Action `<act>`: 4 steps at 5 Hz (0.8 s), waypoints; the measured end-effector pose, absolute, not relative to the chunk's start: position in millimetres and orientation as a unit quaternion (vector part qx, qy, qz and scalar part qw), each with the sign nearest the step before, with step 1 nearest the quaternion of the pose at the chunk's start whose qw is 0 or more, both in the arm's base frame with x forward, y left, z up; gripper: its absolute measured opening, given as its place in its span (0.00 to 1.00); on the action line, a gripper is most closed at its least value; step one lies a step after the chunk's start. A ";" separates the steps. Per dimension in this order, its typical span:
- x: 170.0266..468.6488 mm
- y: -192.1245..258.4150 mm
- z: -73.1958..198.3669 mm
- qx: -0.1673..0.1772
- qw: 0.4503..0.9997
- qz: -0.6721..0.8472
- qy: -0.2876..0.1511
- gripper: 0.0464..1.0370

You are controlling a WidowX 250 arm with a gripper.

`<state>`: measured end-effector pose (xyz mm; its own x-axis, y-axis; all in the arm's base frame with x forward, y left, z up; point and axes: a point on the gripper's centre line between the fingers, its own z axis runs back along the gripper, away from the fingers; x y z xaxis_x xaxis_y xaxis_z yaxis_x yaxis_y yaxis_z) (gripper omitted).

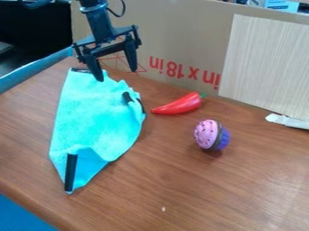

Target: Unfold the cloth from top right to bottom left

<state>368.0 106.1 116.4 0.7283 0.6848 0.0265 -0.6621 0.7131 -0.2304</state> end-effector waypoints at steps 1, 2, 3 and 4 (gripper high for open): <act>367.0 105.8 103.5 -0.103 0.924 0.367 -0.037 0.96; 366.6 105.1 95.4 -0.095 0.924 0.369 -0.026 0.96; 369.6 100.8 85.0 -0.085 0.927 0.365 -0.020 0.96; 370.9 101.7 81.9 -0.080 0.928 0.362 -0.022 0.96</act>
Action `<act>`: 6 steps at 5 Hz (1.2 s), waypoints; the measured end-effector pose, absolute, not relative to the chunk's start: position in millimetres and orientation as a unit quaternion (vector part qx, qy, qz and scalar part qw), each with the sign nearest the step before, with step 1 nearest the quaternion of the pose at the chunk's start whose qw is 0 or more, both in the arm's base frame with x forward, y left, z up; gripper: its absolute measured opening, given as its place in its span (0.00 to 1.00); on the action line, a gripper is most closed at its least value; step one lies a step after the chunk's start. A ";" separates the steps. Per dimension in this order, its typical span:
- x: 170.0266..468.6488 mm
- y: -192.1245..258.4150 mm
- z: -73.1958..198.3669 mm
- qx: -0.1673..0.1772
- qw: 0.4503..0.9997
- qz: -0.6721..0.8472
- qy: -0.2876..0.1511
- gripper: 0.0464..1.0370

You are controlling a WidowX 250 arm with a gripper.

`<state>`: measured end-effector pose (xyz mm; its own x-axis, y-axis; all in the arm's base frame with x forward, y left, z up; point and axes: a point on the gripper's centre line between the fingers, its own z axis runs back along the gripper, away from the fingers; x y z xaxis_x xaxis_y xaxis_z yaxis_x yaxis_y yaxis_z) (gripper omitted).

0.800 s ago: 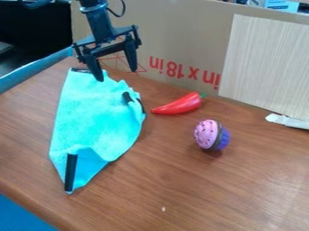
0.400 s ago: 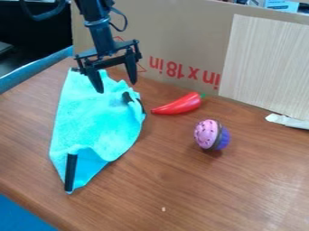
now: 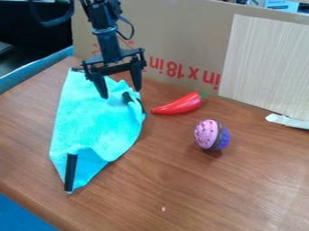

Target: Unfold the cloth from top right to bottom left

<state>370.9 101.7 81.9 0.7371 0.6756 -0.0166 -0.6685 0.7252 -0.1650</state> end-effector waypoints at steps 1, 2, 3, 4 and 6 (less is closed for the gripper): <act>372.2 98.8 80.8 -0.077 0.930 0.359 -0.023 0.96; 373.1 95.0 74.1 -0.076 0.930 0.359 -0.015 0.96; 375.4 94.2 68.0 -0.073 0.932 0.356 -0.009 0.94; 377.6 93.2 66.0 -0.075 0.929 0.361 -0.009 0.67; 375.8 90.4 66.3 -0.081 0.929 0.361 -0.001 0.13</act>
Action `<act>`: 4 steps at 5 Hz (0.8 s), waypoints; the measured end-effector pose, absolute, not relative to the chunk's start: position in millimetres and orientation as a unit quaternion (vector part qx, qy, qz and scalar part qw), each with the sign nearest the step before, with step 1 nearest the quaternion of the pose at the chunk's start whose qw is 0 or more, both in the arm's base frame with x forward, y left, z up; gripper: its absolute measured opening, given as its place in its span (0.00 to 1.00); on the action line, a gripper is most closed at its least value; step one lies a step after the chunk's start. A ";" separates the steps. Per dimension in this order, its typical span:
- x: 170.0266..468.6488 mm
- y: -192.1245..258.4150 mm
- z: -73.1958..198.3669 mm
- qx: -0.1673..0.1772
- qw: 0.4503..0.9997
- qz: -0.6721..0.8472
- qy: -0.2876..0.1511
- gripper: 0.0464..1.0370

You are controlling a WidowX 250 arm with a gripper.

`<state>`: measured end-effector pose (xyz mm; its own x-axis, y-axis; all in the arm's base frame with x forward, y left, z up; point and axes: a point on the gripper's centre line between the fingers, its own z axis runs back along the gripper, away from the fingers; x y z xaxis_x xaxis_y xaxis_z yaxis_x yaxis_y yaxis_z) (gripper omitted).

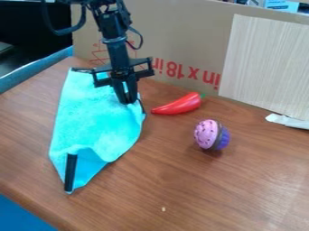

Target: Unfold the cloth from top right to bottom left

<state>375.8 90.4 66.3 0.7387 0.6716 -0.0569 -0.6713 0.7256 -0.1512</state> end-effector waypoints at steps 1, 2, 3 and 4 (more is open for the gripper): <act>374.0 85.9 68.1 -0.094 0.929 0.358 0.011 0.02; 367.9 86.3 79.2 -0.120 0.925 0.360 0.023 0.00; 352.8 95.8 108.5 -0.149 0.919 0.366 0.009 0.00; 331.0 109.9 121.0 -0.173 0.909 0.378 0.018 0.00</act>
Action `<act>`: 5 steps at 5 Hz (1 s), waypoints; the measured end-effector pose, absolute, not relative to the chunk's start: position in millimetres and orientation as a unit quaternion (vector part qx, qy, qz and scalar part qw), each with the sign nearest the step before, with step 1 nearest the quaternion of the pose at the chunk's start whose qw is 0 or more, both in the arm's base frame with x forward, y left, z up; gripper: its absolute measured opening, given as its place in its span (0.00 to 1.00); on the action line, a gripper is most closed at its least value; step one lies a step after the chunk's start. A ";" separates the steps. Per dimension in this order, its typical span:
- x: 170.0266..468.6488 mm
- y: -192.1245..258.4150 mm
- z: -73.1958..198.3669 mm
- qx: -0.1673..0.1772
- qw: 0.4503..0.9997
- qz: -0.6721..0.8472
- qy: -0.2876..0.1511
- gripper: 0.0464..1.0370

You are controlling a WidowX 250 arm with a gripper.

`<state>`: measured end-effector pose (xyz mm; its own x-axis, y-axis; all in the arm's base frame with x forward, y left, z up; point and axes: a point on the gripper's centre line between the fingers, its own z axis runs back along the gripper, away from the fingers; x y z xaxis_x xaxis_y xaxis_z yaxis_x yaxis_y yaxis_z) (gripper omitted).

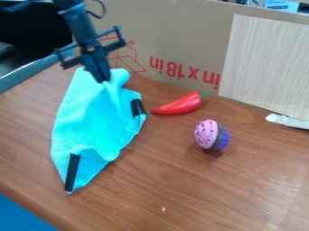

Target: Unfold the cloth from top right to bottom left

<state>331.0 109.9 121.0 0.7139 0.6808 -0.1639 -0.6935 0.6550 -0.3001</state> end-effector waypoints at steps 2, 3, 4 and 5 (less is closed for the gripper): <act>300.3 140.8 115.5 -0.143 0.891 0.428 0.047 0.00; 293.0 158.9 111.7 -0.104 0.887 0.448 0.047 0.00; 290.6 188.7 98.8 -0.060 0.879 0.472 0.039 0.00; 283.8 218.2 101.8 -0.026 0.876 0.481 0.012 0.00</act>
